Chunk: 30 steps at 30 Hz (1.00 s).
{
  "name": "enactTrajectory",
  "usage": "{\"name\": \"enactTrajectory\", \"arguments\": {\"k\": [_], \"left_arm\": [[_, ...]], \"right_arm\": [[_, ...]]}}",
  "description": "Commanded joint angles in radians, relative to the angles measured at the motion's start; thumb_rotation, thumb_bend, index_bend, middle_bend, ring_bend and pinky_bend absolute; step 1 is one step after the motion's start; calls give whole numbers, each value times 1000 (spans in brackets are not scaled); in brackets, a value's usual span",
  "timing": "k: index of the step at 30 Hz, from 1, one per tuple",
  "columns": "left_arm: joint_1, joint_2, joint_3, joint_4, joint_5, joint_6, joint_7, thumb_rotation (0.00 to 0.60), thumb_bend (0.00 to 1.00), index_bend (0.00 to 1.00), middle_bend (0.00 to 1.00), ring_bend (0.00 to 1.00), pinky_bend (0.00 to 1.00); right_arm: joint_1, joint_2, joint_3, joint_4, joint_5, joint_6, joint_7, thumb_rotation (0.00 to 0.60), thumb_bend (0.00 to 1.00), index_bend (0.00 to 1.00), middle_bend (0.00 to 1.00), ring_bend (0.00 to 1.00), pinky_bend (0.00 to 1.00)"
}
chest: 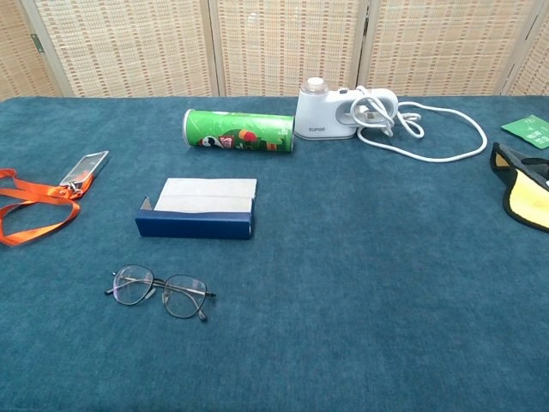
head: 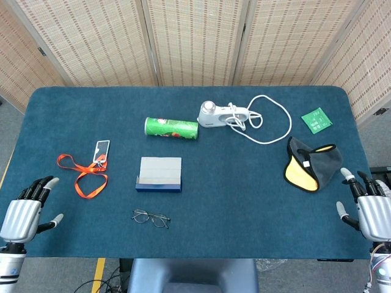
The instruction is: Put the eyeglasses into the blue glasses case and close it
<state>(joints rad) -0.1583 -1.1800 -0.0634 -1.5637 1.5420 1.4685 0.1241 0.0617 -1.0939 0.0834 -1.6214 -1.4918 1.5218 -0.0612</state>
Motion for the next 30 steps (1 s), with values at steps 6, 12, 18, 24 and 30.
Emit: {"name": "enactTrajectory", "arguments": {"k": [6,12,18,24,30], "left_arm": [[-128,4,-44,33,31,-124,-79,600,216,284,745,692,663],[-272,4,-53,39,45,-317,-134,600,419,308,990,990,1000],[-395,-34,-67,60,7,-491,-181,600,614,309,1000,1000,1000],[-483,-87,-65,95,-36,-620,-181,600,697,283,1000,1000,1000],[-537,-157,-61,165,-86,-690,-156,600,737,269,1000,1000,1000]], "right_arm": [[17,26,24,-26,4,-1,-36,600,403,85,324,152,163],[28,38,28,-46,1,-10,-54,600,402,85,333,160,163],[29,44,38,-58,6,1,-74,600,403,85,337,163,163],[24,55,41,-71,10,13,-87,600,402,85,344,170,163],[18,49,42,-61,24,14,-77,600,403,88,350,178,163]]}}
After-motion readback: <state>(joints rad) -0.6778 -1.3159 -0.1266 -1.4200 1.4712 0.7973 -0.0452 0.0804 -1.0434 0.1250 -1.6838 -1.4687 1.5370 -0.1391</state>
